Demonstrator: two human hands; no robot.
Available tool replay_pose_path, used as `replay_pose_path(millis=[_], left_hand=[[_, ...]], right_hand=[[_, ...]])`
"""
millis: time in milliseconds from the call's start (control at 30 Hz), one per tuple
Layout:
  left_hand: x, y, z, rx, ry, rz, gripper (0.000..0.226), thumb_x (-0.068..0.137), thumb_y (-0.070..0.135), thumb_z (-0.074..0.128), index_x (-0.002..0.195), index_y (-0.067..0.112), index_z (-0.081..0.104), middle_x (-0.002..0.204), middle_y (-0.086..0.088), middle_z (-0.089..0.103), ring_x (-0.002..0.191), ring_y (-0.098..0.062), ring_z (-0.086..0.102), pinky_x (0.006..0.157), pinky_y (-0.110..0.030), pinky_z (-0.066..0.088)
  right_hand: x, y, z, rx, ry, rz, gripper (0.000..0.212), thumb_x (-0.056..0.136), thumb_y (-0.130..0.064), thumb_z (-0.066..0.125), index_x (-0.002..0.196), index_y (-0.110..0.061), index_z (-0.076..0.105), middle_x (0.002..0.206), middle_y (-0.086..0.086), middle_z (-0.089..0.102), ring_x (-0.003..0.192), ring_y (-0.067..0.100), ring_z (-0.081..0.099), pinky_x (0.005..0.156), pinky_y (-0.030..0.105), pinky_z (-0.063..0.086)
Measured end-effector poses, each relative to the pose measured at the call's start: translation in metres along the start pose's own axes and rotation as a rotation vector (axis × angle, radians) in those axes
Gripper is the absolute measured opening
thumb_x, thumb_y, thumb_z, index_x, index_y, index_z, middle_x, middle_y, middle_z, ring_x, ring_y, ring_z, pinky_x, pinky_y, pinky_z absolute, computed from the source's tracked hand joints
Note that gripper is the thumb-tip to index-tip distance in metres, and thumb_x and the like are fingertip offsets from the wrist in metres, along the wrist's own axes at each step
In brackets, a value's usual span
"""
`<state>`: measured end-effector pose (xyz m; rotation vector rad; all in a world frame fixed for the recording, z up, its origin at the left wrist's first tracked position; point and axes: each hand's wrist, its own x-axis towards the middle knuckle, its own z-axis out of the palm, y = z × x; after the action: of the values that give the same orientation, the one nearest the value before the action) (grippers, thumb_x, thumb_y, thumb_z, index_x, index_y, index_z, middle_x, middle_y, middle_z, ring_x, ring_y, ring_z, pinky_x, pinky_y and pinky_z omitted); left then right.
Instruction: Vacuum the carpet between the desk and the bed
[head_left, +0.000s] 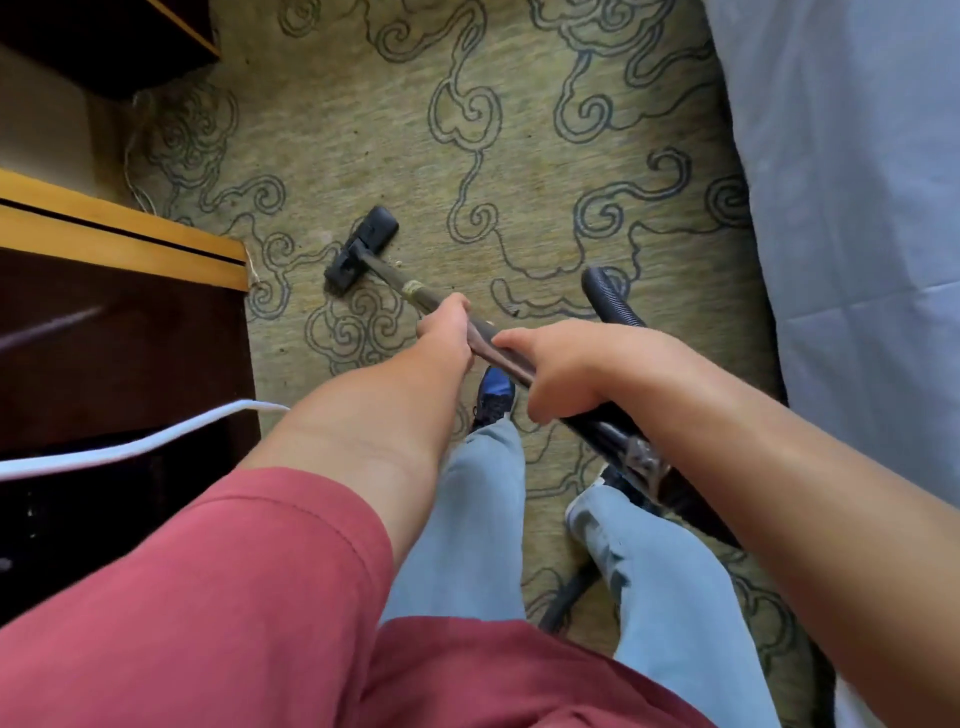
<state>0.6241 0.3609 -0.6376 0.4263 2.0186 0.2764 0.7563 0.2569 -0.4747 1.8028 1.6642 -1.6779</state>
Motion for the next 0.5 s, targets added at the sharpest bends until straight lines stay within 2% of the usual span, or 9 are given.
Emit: replay_pose_path(millis=[67, 133, 200, 233, 267, 367, 433, 500], left_hand=[[0.034, 0.026, -0.013, 0.03, 0.018, 0.007, 0.053, 0.073, 0.013, 0.067, 0.125, 0.004, 0.057, 0.106, -0.019, 0.069, 0.088, -0.031, 0.07, 0.086, -0.053, 0.057], [0.06, 0.05, -0.027, 0.023, 0.033, 0.024, 0.057, 0.075, 0.012, 0.065, 0.13, 0.005, 0.055, 0.098, -0.018, 0.067, 0.072, -0.029, 0.067, 0.072, -0.044, 0.06], [0.08, 0.079, -0.041, 0.005, 0.032, 0.023, 0.056, 0.077, 0.009, 0.063, 0.132, 0.005, 0.052, 0.088, -0.016, 0.06, 0.055, -0.025, 0.059, 0.054, -0.033, 0.054], [0.089, 0.09, -0.046, 0.006, 0.024, 0.027, 0.056, 0.077, 0.008, 0.063, 0.132, 0.004, 0.051, 0.088, -0.016, 0.06, 0.054, -0.024, 0.057, 0.053, -0.031, 0.052], [0.1, 0.102, -0.052, 0.022, 0.023, 0.039, 0.057, 0.076, 0.008, 0.064, 0.132, 0.004, 0.052, 0.092, -0.017, 0.063, 0.057, -0.024, 0.058, 0.057, -0.032, 0.052], [0.136, 0.141, -0.068, 0.046, 0.03, 0.062, 0.049, 0.07, 0.01, 0.068, 0.118, 0.002, 0.059, 0.113, -0.02, 0.07, 0.079, -0.028, 0.066, 0.084, -0.045, 0.056], [0.153, 0.163, -0.077, 0.049, 0.036, 0.071, 0.034, 0.069, 0.012, 0.069, 0.102, 0.005, 0.062, 0.109, -0.018, 0.072, 0.083, -0.029, 0.071, 0.085, -0.05, 0.058], [0.171, 0.186, -0.085, 0.046, 0.03, 0.069, 0.042, 0.069, 0.014, 0.069, 0.109, 0.005, 0.063, 0.107, -0.017, 0.072, 0.086, -0.03, 0.073, 0.086, -0.051, 0.058]], right_hand=[[0.033, -0.022, -0.002, 0.021, 0.043, -0.021, 0.069, 0.08, -0.015, 0.062, 0.144, -0.028, 0.04, 0.107, 0.004, 0.062, 0.093, 0.026, 0.059, 0.072, 0.032, 0.048], [0.062, -0.043, -0.007, 0.035, 0.086, -0.024, 0.066, 0.08, -0.016, 0.059, 0.142, -0.028, 0.041, 0.103, 0.004, 0.058, 0.091, 0.027, 0.056, 0.075, 0.033, 0.048], [0.091, -0.067, -0.018, 0.045, 0.106, -0.009, 0.065, 0.079, -0.017, 0.055, 0.141, -0.03, 0.041, 0.099, 0.002, 0.052, 0.089, 0.028, 0.052, 0.079, 0.036, 0.05], [0.102, -0.076, -0.024, 0.046, 0.108, -0.006, 0.065, 0.08, -0.018, 0.054, 0.142, -0.03, 0.041, 0.099, 0.002, 0.051, 0.089, 0.028, 0.051, 0.079, 0.037, 0.05], [0.114, -0.087, -0.03, 0.046, 0.113, -0.007, 0.064, 0.08, -0.019, 0.053, 0.142, -0.03, 0.041, 0.099, 0.001, 0.051, 0.09, 0.028, 0.051, 0.08, 0.037, 0.05], [0.15, -0.119, -0.05, 0.05, 0.12, 0.002, 0.066, 0.081, -0.023, 0.053, 0.145, -0.031, 0.037, 0.103, 0.002, 0.053, 0.099, 0.031, 0.057, 0.086, 0.039, 0.052], [0.171, -0.136, -0.061, 0.057, 0.13, 0.022, 0.071, 0.083, -0.024, 0.053, 0.15, -0.031, 0.032, 0.111, 0.004, 0.057, 0.107, 0.031, 0.059, 0.085, 0.037, 0.051], [0.193, -0.154, -0.071, 0.065, 0.131, 0.04, 0.075, 0.083, -0.024, 0.054, 0.153, -0.03, 0.027, 0.111, 0.004, 0.057, 0.109, 0.031, 0.059, 0.082, 0.035, 0.051]])
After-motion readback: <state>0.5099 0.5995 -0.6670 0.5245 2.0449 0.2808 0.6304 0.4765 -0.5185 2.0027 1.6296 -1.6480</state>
